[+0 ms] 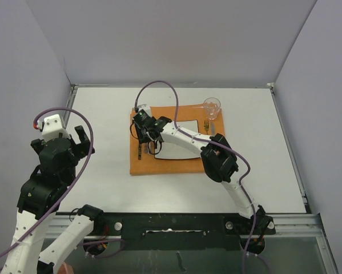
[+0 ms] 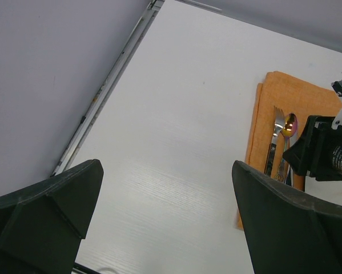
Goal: Set the dinner table for one person
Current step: Pick up the knife with the napkin.
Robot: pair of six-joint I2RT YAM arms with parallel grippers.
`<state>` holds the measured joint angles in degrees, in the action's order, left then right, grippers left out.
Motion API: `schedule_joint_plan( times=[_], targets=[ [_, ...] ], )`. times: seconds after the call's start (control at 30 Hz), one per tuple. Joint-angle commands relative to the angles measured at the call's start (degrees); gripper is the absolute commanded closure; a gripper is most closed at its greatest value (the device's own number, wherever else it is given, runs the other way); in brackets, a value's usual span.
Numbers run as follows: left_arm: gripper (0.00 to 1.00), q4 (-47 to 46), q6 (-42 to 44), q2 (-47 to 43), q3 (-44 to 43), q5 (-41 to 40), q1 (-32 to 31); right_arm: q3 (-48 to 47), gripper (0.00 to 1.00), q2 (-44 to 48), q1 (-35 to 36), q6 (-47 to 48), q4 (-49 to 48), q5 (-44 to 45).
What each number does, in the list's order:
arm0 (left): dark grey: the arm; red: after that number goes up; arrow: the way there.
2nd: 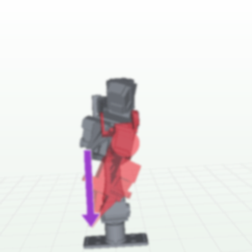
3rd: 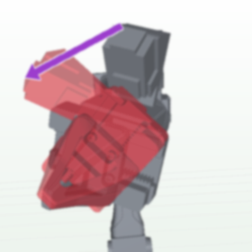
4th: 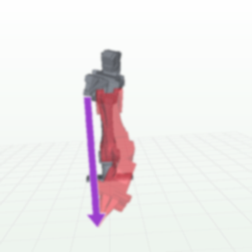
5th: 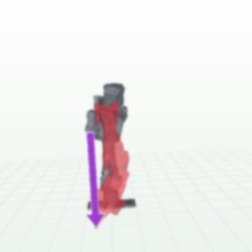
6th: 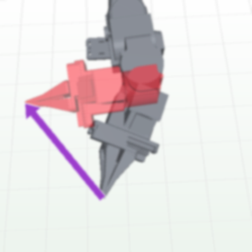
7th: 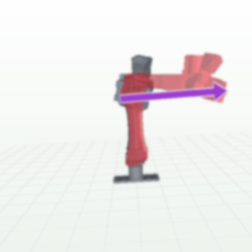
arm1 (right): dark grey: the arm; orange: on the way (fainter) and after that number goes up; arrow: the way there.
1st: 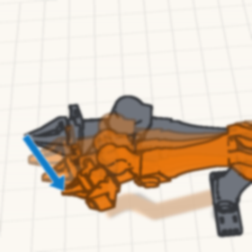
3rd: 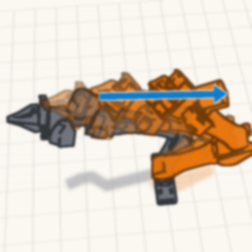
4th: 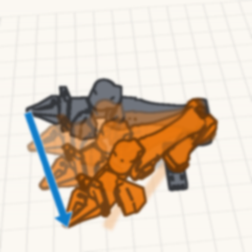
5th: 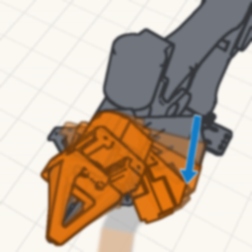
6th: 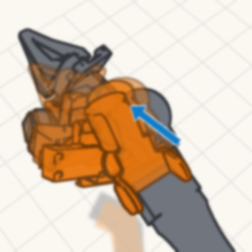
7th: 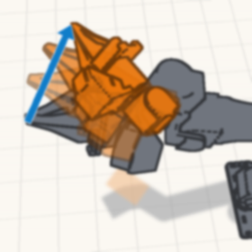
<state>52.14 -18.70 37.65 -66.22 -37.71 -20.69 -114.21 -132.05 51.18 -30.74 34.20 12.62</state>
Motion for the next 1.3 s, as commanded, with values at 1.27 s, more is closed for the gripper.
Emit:
schedule_joint_plan(
  times=[1.27],
  targets=[
    [0.02,-3.2,5.0,1.3,-4.4,-1.8,-1.0,-3.9,0.65,-7.3,-1.9,-12.7,5.0,7.9]
  ],
)
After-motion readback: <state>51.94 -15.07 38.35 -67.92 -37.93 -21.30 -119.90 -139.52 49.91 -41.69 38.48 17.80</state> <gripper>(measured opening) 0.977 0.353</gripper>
